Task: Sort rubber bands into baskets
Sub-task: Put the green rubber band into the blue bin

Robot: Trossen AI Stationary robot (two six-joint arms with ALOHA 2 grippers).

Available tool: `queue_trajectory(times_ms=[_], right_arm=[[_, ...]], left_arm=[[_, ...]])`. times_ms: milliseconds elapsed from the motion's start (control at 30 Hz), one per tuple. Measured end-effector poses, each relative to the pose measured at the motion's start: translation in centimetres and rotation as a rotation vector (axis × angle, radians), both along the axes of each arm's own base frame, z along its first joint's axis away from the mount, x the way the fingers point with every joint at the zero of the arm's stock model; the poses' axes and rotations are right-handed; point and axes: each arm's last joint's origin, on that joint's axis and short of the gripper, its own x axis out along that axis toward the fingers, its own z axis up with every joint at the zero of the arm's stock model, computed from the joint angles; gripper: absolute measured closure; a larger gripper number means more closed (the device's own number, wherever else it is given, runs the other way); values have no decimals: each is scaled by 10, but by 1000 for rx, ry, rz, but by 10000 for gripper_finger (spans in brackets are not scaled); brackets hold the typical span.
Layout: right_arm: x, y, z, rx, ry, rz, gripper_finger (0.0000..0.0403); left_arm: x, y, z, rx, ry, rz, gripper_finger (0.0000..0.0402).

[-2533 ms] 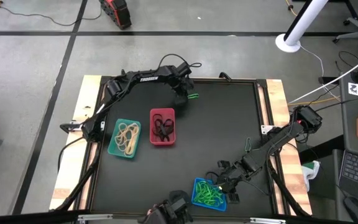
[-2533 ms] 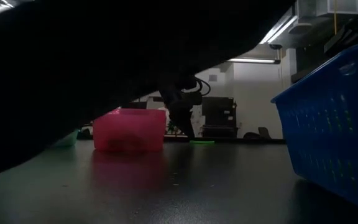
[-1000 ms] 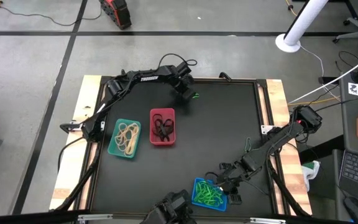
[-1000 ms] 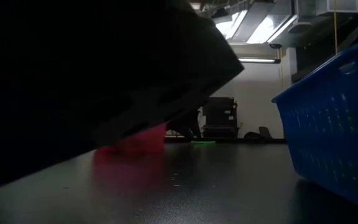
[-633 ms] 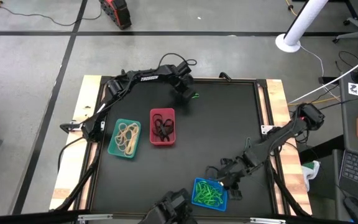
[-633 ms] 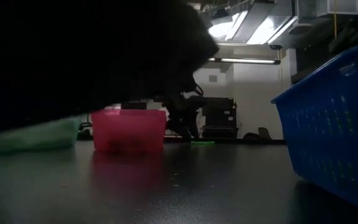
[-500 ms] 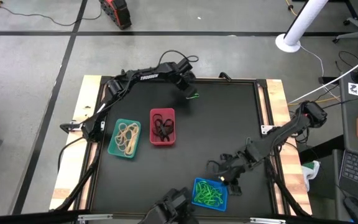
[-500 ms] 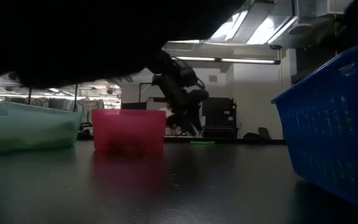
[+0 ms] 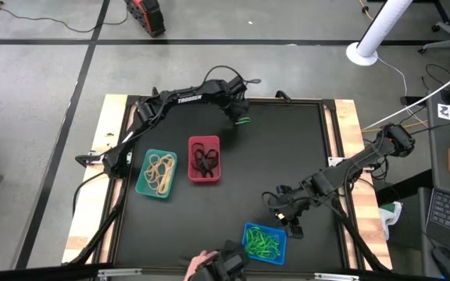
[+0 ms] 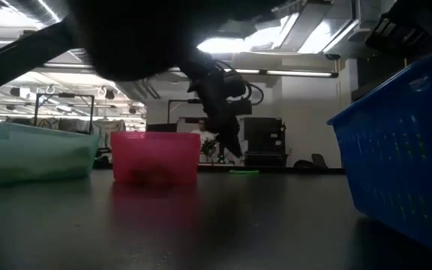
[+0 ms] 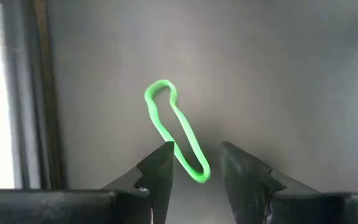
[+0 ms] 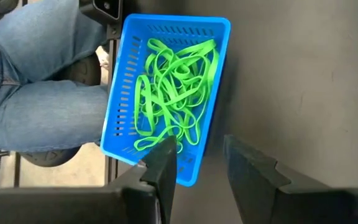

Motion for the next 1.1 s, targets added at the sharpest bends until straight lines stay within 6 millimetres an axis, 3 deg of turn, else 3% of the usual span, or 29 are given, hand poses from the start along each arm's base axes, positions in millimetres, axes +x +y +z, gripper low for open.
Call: queue_trajectory(times_ms=[400,833,1100], right_arm=[[0,-1,-1,-23,-3,-13,269],[0,-2,-1,-39,-5,-23,269],[0,-2,-1,-39,-5,-23,269]], left_arm=[[-3,-5,-25,33,145,-87,273],[-2,-3,-25,66,137,-143,273],[-1,-4,-25,122,121,-328,273]])
